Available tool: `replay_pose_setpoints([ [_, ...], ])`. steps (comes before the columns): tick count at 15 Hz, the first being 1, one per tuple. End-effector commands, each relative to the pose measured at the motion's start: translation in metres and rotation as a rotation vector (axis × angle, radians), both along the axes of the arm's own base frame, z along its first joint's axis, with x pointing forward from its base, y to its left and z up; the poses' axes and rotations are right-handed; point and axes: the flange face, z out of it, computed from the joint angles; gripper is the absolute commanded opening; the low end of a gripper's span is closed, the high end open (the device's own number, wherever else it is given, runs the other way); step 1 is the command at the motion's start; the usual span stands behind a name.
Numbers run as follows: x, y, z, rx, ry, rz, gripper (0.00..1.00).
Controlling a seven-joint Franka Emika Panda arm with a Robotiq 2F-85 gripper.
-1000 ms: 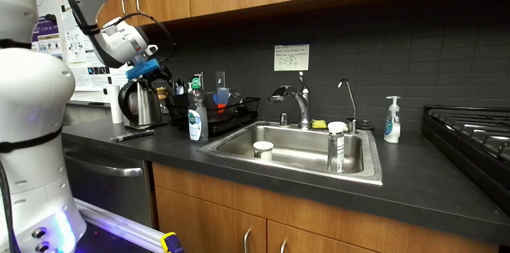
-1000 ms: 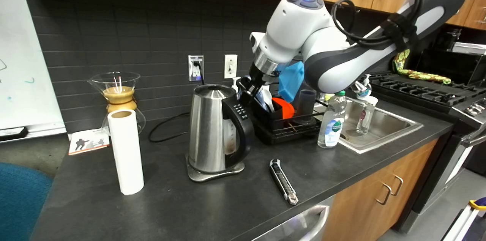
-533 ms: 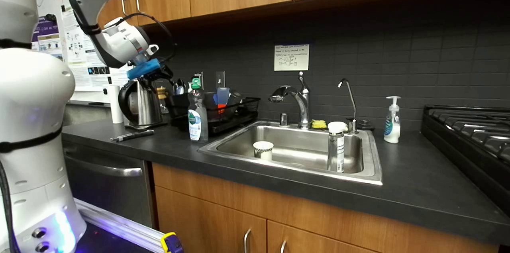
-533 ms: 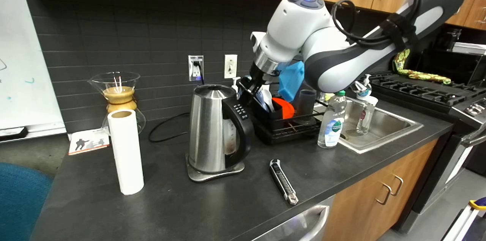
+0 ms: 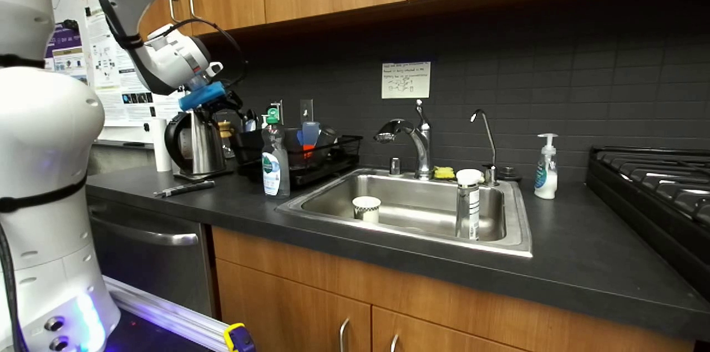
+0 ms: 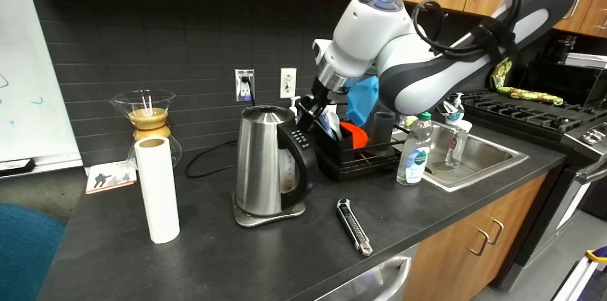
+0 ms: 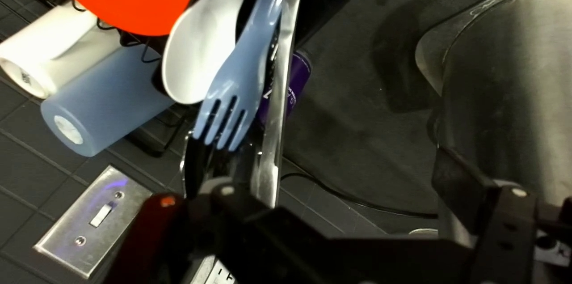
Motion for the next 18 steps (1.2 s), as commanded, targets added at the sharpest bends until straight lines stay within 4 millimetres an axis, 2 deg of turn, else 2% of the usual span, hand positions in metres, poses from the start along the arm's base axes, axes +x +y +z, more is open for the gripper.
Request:
replay_pose_setpoints([
  [1, 0.01, -0.001, -0.002, 0.005, -0.009, 0.019, 0.68],
  [9, 0.014, -0.005, -0.001, 0.016, -0.014, 0.015, 0.06],
  [10, 0.014, -0.007, 0.0, 0.017, -0.016, 0.011, 0.45],
  [12, 0.015, -0.008, 0.005, 0.019, -0.027, 0.007, 0.46],
  [13, 0.014, -0.008, 0.008, 0.015, -0.033, 0.004, 0.5],
  [18, 0.02, -0.009, 0.018, 0.013, -0.052, 0.004, 0.82],
])
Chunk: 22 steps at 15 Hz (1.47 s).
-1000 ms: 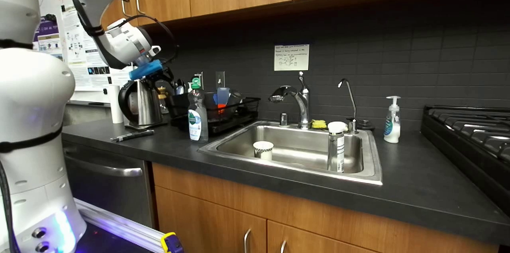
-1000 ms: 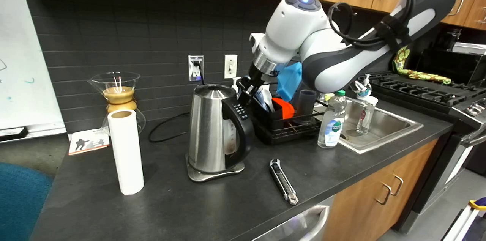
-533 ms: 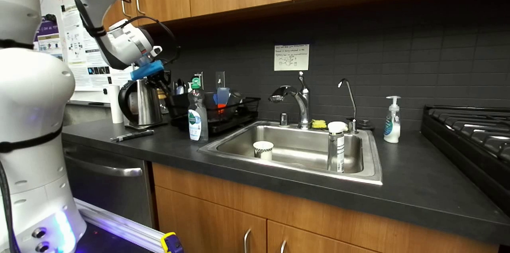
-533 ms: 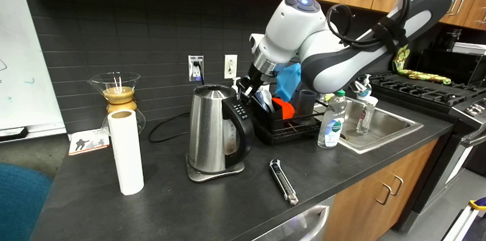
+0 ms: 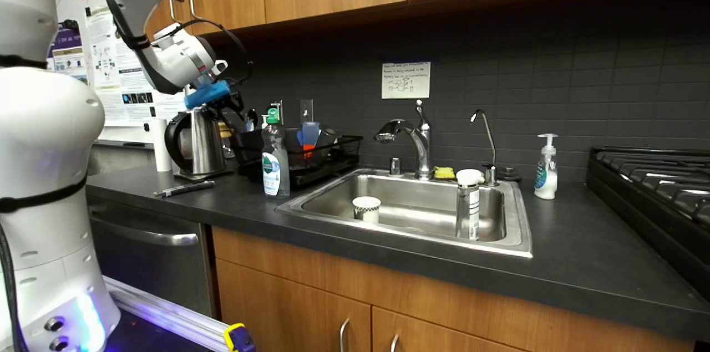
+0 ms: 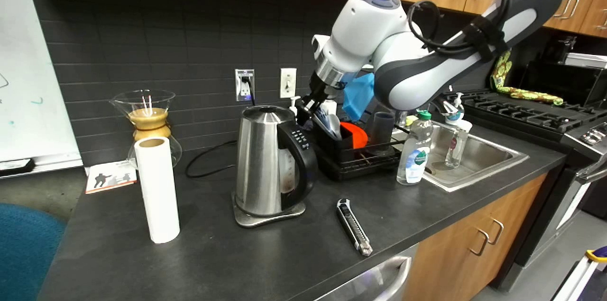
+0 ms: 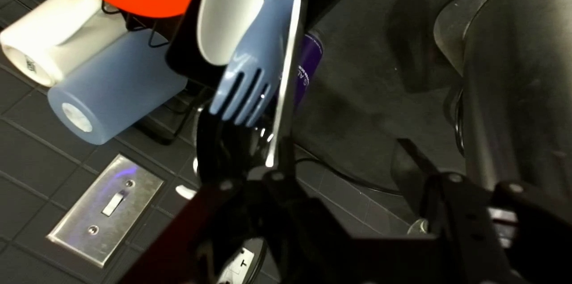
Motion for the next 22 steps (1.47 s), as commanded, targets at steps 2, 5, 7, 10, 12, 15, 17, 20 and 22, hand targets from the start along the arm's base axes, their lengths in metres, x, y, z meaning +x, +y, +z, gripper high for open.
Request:
replay_pose_setpoints([
  [2, 0.007, -0.005, 0.016, -0.006, -0.032, 0.008, 0.96],
  [5, 0.009, -0.006, 0.02, -0.007, -0.038, 0.005, 1.0],
  [7, 0.013, -0.011, 0.018, -0.007, -0.034, 0.007, 1.0],
  [10, 0.021, -0.021, 0.015, -0.003, -0.026, -0.003, 1.0],
  [12, 0.024, -0.027, 0.013, 0.002, -0.019, -0.011, 1.0],
  [15, 0.027, -0.029, 0.011, 0.015, -0.008, -0.012, 1.0],
  [17, 0.027, -0.027, 0.011, 0.029, 0.001, -0.014, 1.0],
  [20, 0.022, -0.023, 0.016, 0.046, -0.001, -0.022, 1.0],
  [22, 0.018, -0.02, 0.019, 0.037, -0.014, -0.023, 1.0],
])
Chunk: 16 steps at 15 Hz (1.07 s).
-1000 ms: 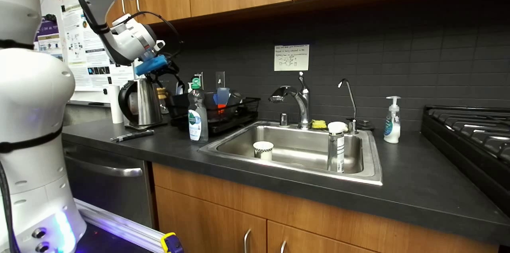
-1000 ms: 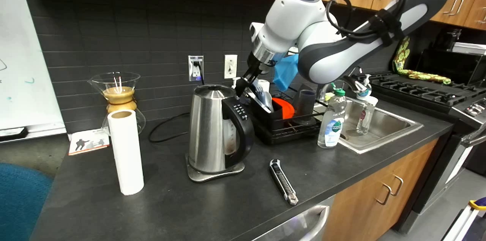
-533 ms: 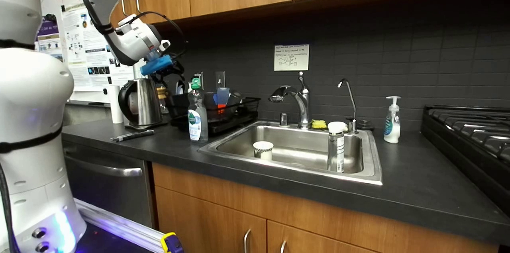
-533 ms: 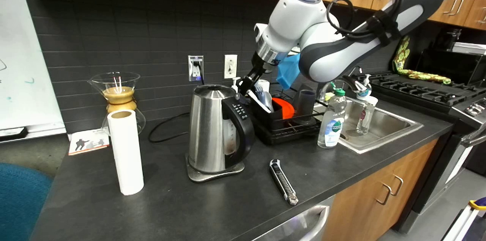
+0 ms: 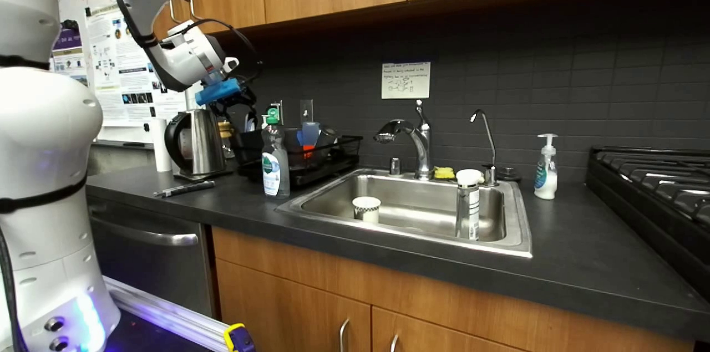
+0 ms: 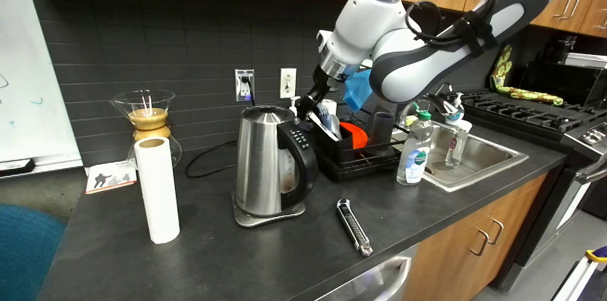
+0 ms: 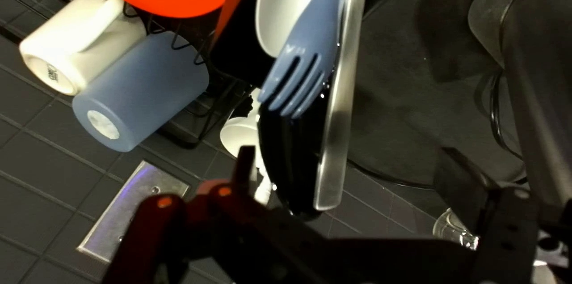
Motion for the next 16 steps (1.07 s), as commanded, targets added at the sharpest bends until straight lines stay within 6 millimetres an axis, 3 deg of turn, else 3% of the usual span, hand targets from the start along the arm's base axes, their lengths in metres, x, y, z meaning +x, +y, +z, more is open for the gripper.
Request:
replay_pose_setpoints([
  [1, -0.005, 0.006, 0.009, 0.0, -0.019, 0.007, 1.0],
  [8, -0.013, 0.017, 0.002, 0.014, 0.003, 0.013, 1.0],
  [16, -0.004, 0.006, -0.009, 0.033, 0.035, -0.008, 1.0],
])
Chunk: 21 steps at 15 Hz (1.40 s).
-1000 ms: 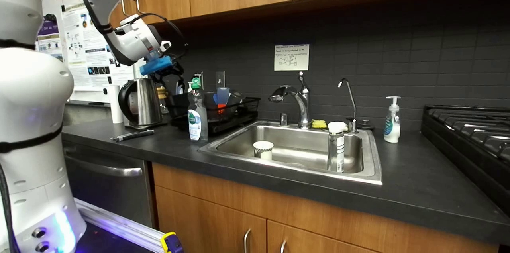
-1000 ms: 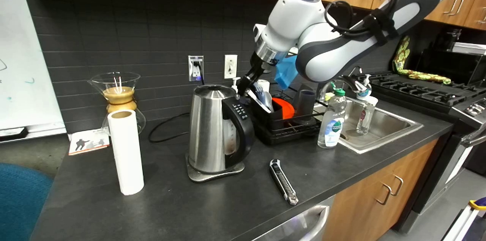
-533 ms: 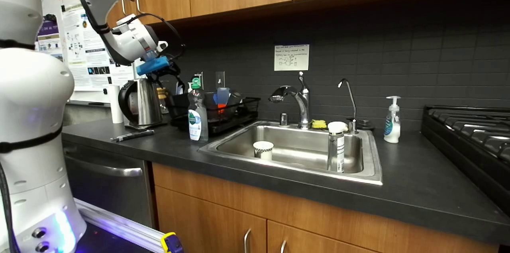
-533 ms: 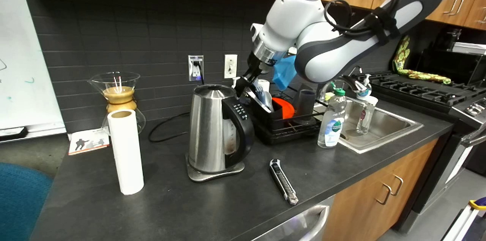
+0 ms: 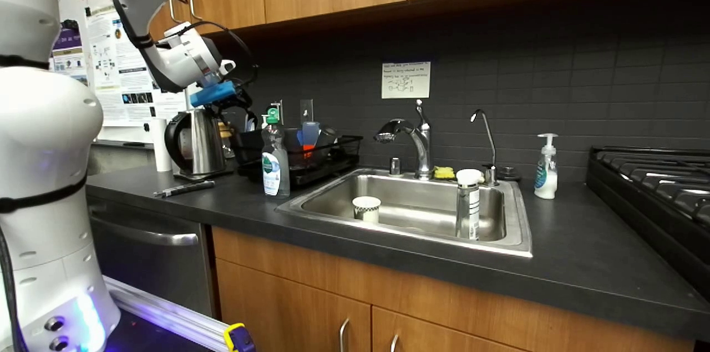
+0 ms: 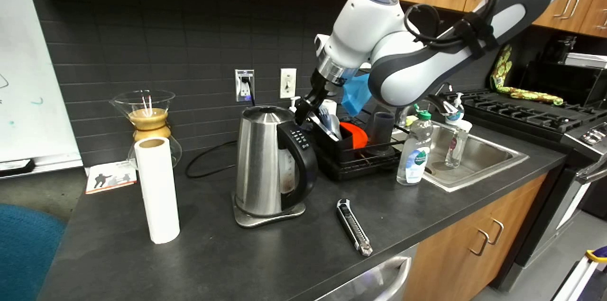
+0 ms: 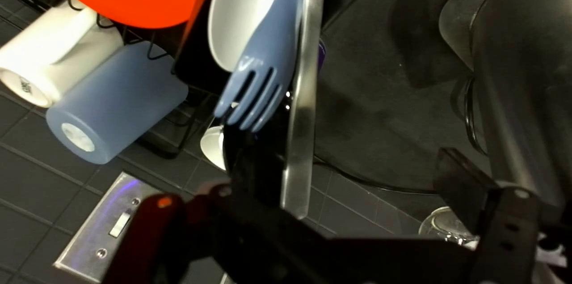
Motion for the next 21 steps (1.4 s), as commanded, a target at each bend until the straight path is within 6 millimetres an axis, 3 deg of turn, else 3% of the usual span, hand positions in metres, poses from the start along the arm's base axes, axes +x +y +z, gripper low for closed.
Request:
replay_pose_setpoints([
  [1, 0.004, -0.005, -0.002, 0.019, 0.013, -0.009, 1.0],
  [21, -0.008, 0.008, -0.018, 0.125, 0.119, -0.002, 1.0],
])
